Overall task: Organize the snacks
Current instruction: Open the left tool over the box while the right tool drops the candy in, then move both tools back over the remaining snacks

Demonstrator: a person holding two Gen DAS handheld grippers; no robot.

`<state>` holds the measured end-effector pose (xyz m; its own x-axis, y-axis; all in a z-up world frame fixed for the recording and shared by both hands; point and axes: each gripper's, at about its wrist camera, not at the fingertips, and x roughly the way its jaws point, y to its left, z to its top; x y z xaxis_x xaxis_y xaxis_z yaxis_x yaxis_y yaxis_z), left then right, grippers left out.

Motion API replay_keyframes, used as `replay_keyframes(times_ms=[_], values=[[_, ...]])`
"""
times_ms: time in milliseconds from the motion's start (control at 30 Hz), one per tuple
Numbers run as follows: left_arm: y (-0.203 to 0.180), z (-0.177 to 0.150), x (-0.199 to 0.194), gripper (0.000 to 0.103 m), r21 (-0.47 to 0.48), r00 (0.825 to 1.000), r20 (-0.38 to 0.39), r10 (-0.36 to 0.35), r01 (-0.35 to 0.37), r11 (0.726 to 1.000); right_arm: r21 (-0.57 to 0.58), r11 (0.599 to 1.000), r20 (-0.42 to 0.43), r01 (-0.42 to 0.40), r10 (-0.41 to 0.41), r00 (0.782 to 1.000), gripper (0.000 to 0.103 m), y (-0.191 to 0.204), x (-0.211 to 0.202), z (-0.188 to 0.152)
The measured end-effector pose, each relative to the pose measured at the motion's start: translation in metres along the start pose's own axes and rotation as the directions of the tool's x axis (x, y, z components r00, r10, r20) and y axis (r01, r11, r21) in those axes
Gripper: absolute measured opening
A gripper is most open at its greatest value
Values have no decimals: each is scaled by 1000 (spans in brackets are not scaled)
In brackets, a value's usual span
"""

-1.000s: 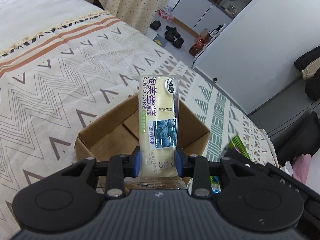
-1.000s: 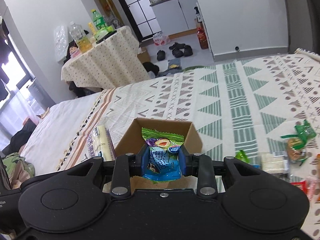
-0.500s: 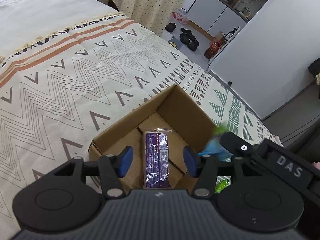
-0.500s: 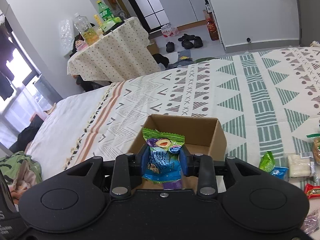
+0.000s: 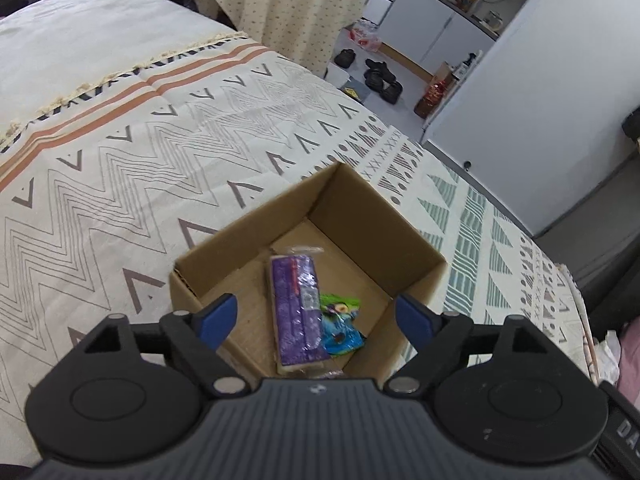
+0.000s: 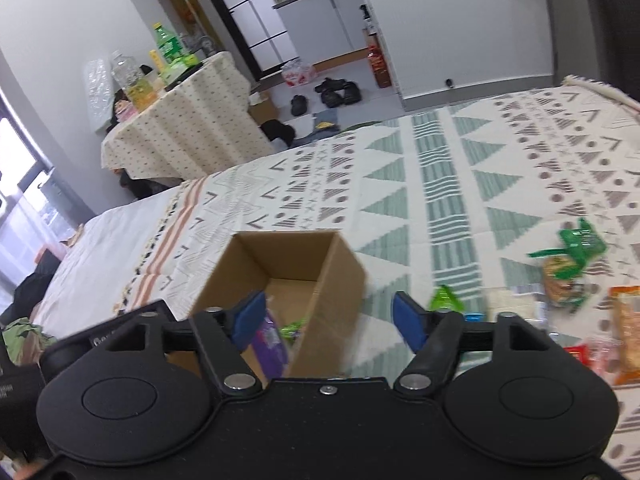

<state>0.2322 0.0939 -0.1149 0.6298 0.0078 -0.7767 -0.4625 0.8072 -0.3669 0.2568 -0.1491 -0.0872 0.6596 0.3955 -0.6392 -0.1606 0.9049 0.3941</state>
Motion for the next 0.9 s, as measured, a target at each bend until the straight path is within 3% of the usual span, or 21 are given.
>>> replay_keyframes(times_ms=[100, 300, 600, 733, 900], values=[[-7, -5, -1, 90, 6, 999, -38, -24, 24, 1000, 10, 1000, 6, 21, -21, 1000, 84, -14, -11, -2], [-36, -26, -9, 93, 105, 1000, -20, -16, 18, 994, 33, 999, 53, 39, -41, 998, 100, -42, -38, -5], [-82, -59, -11, 99, 208, 997, -63, -49, 61, 976, 47, 997, 76, 64, -67, 995, 103, -85, -77, -11], [-107, -78, -12, 103, 295, 997, -64, -42, 59, 954, 19, 992, 55, 125, -125, 991, 103, -105, -86, -13], [-129, -99, -10, 103, 358, 995, -98, -14, 48, 933, 65, 988, 47, 141, -144, 988, 103, -138, -97, -21]])
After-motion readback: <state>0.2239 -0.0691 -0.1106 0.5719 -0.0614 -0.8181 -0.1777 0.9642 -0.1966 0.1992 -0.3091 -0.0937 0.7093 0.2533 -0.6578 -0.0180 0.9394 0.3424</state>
